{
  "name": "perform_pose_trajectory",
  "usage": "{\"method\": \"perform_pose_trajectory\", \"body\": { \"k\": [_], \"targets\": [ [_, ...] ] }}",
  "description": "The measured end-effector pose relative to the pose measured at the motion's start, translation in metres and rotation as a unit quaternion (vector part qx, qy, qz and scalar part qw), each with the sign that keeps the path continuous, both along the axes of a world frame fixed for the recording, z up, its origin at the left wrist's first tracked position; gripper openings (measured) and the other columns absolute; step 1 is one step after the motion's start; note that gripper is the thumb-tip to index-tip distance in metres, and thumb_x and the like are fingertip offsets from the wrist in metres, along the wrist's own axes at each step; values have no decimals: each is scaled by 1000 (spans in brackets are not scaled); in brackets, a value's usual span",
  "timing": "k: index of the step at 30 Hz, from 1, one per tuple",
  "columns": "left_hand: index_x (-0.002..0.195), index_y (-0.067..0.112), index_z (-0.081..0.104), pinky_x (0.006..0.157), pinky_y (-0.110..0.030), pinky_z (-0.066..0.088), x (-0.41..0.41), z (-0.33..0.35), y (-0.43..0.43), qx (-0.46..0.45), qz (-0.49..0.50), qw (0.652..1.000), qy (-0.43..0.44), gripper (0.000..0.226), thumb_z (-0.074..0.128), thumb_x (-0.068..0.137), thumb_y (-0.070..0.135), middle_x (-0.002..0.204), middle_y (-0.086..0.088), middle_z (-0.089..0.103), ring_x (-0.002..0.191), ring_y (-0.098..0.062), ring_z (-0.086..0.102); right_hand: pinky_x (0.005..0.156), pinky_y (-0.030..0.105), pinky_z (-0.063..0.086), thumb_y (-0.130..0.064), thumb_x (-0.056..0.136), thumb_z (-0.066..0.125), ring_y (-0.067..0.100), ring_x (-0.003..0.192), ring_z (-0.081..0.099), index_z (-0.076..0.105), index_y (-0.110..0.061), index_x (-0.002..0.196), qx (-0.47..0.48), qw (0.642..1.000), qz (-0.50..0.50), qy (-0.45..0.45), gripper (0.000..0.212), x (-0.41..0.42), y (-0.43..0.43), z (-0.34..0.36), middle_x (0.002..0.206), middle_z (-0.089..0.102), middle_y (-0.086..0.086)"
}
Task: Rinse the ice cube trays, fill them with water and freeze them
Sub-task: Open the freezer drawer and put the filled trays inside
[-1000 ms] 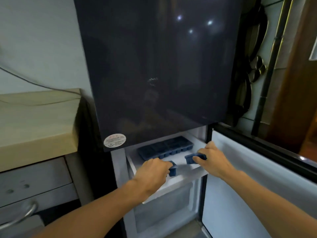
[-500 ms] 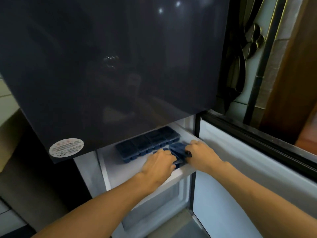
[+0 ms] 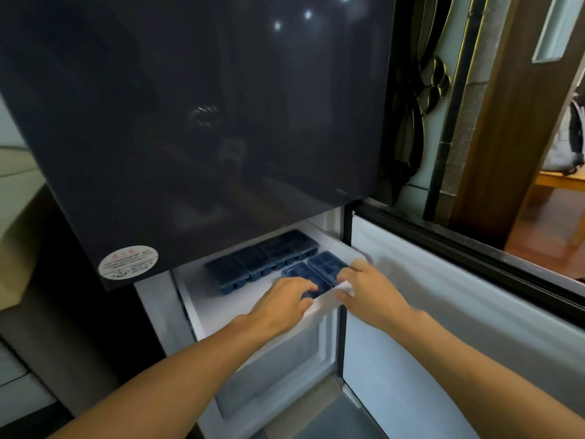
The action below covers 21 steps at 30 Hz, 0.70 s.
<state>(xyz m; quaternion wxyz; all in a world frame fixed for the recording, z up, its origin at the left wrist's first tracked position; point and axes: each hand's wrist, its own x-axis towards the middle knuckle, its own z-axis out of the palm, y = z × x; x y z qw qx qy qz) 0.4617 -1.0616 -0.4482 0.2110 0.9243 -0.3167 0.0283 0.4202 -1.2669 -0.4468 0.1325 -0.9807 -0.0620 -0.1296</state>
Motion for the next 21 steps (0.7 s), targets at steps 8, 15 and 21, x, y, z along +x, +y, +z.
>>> {"method": "perform_pose_trajectory", "body": {
  "k": [8,15,21],
  "targets": [
    [131,29,63,101,-35,49,-44,3,75,15,36,993,-110,32,53,102,37,133,7,65,122,-15,59,83,36,53,-62,96,55,25,101,67,42,-25,137,-31,997,51,40,57,-20,65,-38,120,66,4],
    [134,26,61,101,-36,49,-69,11,152,17,115,986,-121,36,49,104,42,135,8,63,125,-16,58,72,30,43,-50,100,56,20,84,53,47,-18,122,41,998,24,47,40,7,86,-35,109,60,6],
    [133,25,59,92,-36,54,-79,7,185,47,164,981,-91,36,51,103,42,128,7,62,111,-14,63,85,39,51,-34,102,61,29,106,58,38,-11,140,68,996,12,60,50,36,135,-29,125,59,15]
  ]
}}
